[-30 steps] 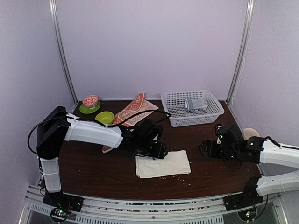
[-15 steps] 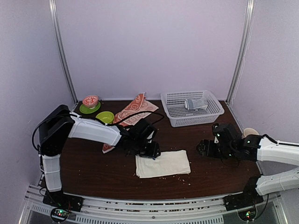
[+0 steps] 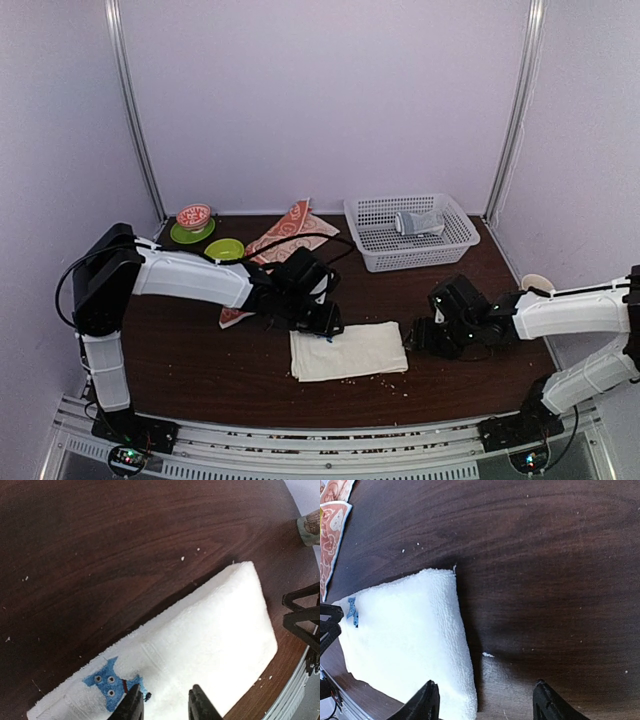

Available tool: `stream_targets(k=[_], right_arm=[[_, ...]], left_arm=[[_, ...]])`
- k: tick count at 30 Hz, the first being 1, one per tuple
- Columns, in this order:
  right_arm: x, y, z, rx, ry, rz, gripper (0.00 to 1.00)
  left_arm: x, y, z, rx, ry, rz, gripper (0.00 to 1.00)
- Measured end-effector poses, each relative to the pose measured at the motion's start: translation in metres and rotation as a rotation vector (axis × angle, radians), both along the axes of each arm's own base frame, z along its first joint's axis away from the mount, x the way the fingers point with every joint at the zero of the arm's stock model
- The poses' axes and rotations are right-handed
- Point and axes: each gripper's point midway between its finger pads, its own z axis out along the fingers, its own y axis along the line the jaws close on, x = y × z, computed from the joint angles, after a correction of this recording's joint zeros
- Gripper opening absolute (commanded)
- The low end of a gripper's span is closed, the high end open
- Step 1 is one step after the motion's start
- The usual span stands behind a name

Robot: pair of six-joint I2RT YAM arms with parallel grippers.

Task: Roll the towels
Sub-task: Adjust the towel at the center of the board, then roll the towel at the center of the board.

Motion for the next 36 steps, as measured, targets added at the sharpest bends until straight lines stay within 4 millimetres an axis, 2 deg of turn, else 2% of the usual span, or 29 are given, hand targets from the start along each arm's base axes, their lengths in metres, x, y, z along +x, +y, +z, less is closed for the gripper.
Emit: stream_targets(k=[3,7,13,17,26,33,36], right_arm=[[-0.008,0.008,-0.006,0.031,0.040,0.003,0.61],[-0.017,0.020,-0.013,0.063,0.083,0.013,0.57],[-0.022,0.033,-0.015,0.110,0.107,0.001,0.42],[-0.023,0.031,-0.018,0.102,0.119,-0.021,0.27],[-0.019,0.016,-0.025,0.044,0.128,-0.065,0.07],[-0.001,-0.004,-0.024,-0.054,0.126,-0.088,0.03],[0.004,-0.011,-0.024,-0.096,0.121,-0.080,0.13]], left_arm=[[-0.003,0.005,-0.012,0.031,0.022,-0.001,0.29],[-0.005,0.007,-0.017,0.046,0.029,-0.004,0.26],[-0.008,0.012,-0.029,0.071,0.044,-0.003,0.23],[-0.010,0.015,-0.034,0.081,0.051,-0.003,0.21],[-0.011,0.014,-0.036,0.063,0.049,-0.009,0.19],[-0.013,0.006,-0.036,0.032,0.055,-0.028,0.19],[-0.013,-0.001,-0.036,0.015,0.057,-0.038,0.18]])
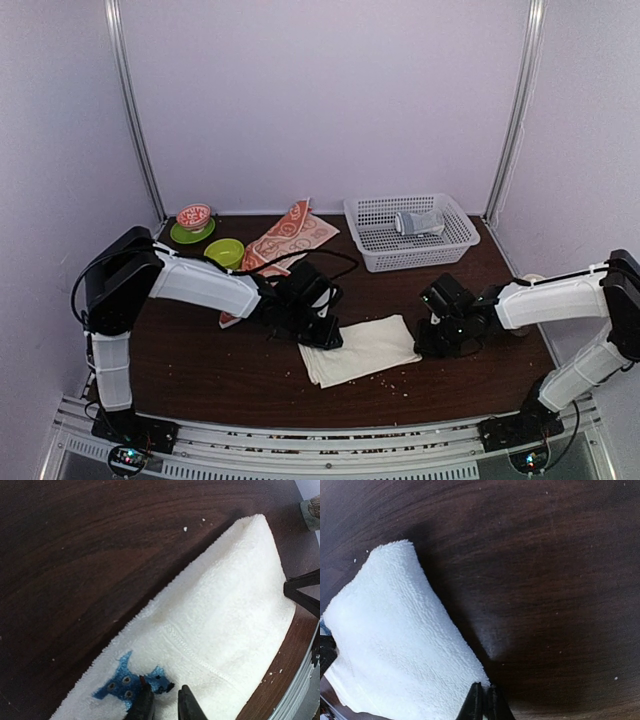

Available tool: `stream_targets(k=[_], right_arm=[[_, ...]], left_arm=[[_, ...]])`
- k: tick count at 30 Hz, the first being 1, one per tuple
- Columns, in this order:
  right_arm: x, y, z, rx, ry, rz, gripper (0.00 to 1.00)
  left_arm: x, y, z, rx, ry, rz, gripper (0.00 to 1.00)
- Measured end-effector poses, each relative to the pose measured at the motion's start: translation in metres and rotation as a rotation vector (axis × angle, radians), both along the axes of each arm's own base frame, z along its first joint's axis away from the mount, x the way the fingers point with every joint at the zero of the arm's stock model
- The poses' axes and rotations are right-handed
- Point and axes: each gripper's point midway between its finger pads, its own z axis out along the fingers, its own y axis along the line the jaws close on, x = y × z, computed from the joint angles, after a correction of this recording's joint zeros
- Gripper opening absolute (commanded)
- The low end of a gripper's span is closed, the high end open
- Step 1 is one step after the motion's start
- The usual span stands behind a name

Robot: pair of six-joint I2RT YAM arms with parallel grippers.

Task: Roll the towels
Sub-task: Roll the towel at the center of the board.

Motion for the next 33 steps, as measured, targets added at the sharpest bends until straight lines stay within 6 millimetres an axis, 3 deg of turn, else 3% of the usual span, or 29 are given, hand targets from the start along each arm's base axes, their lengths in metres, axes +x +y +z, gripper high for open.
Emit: stream_targets(k=[5,10,17,27,33], right_arm=[[0.001,-0.006,0.002,-0.047,0.000,0.025,0.46],[0.001,-0.010,0.018,-0.059,-0.022,0.057,0.59],[0.008,-0.009,0.040,-0.022,-0.084,0.067,0.61],[0.003,-0.004,0.016,0.029,-0.062,0.053,0.57],[-0.001,-0.004,0.006,0.039,-0.040,0.044,0.48]], left_arm=[[0.001,-0.010,0.001,-0.017,0.003,-0.013,0.18],[-0.001,-0.011,0.002,-0.016,-0.005,-0.017,0.22],[-0.008,-0.011,0.010,-0.004,-0.019,-0.028,0.23],[-0.006,-0.006,0.015,0.038,-0.041,-0.023,0.19],[-0.005,-0.002,0.003,0.083,-0.031,-0.014,0.18]])
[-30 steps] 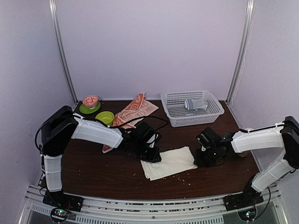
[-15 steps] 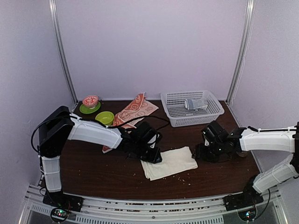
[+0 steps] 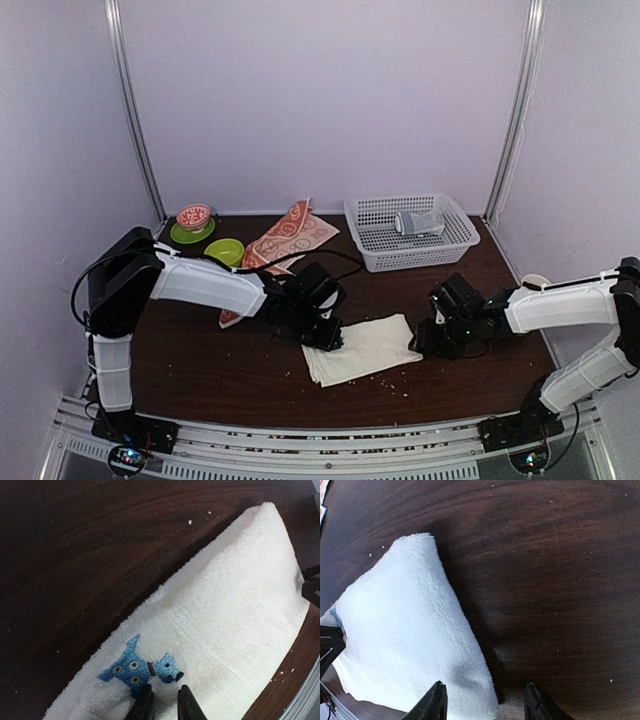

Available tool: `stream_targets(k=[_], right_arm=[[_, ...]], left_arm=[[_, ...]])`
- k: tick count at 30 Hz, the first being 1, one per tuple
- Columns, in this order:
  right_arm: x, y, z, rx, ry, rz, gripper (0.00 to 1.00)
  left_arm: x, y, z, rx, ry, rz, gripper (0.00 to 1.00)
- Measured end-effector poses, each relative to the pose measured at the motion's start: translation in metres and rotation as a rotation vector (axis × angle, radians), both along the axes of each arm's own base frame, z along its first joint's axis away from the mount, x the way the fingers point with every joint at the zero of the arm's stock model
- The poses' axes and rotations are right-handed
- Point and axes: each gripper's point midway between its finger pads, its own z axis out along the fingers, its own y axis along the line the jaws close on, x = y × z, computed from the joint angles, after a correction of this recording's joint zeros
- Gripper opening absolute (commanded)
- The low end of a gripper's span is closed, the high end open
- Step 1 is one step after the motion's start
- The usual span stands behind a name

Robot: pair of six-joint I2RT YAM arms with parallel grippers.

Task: Roll the towels
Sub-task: Roll the towel at the center of the board.

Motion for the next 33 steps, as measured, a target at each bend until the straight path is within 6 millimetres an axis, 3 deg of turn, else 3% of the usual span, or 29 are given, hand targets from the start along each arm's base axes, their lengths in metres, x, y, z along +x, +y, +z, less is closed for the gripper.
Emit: stream_targets(k=[12,19,25,33], right_arm=[[-0.006,0.003,-0.006,0.034,0.026,-0.006,0.00],[-0.008,-0.001,-0.003,0.012,0.022,0.009,0.00],[0.001,0.003,0.021,-0.059,-0.046,0.056,0.00],[0.003,0.026,0.049,-0.125,-0.129,0.156,0.00]], left_arm=[[0.003,-0.001,-0.003,0.019,0.000,0.006,0.15],[0.004,-0.003,-0.003,0.019,0.002,0.005,0.15],[0.005,-0.005,-0.003,0.017,0.002,0.004,0.15],[0.005,-0.006,-0.003,0.017,0.004,0.004,0.15]])
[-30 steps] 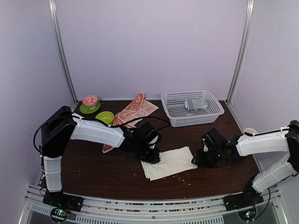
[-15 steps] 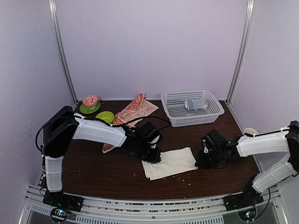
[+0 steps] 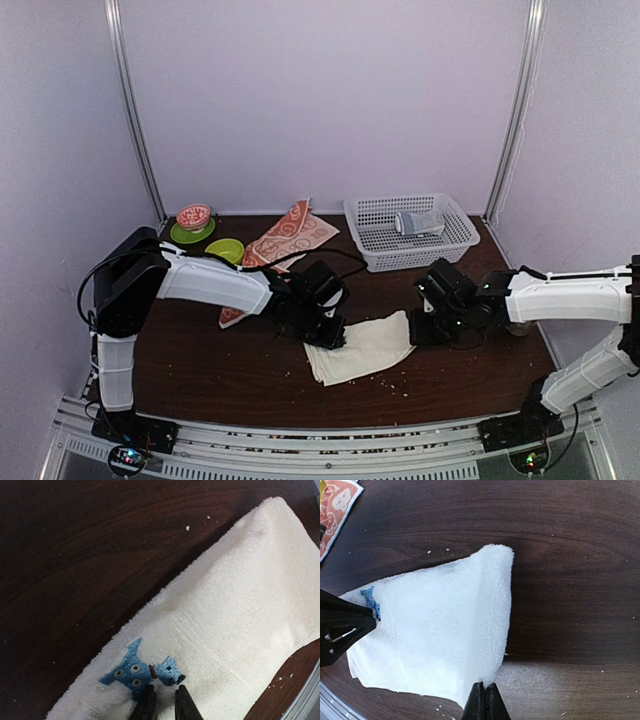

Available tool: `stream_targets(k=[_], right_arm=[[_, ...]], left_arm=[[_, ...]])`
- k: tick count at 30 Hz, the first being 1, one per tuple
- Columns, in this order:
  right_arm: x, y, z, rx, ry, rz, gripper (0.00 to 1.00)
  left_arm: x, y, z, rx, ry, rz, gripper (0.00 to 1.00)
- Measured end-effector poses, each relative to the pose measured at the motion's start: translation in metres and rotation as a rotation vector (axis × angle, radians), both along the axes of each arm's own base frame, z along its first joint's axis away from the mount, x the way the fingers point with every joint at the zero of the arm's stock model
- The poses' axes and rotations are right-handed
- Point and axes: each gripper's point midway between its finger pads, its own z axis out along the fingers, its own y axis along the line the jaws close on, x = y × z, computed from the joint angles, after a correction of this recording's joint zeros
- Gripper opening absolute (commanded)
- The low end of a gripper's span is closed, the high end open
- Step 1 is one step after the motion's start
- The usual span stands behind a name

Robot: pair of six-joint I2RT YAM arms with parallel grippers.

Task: Roll the towels
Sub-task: Roll the towel at the center of the board.

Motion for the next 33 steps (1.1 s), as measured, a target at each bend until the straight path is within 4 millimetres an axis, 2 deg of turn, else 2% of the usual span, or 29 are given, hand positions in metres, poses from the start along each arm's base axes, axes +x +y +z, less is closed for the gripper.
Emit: stream_targets(k=[5,20,33], right_arm=[[-0.007,0.021,0.007,-0.019,-0.035,0.093,0.00],[-0.022,0.071,0.000,0.055,-0.042,0.297,0.00],[-0.042,0.094,-0.026,0.090,0.046,0.436,0.00]], left_arm=[[0.000,0.000,0.000,-0.001,0.000,0.001,0.15],[0.002,0.000,-0.001,-0.025,0.020,0.000,0.14],[0.005,0.000,-0.001,-0.051,0.029,0.008,0.14]])
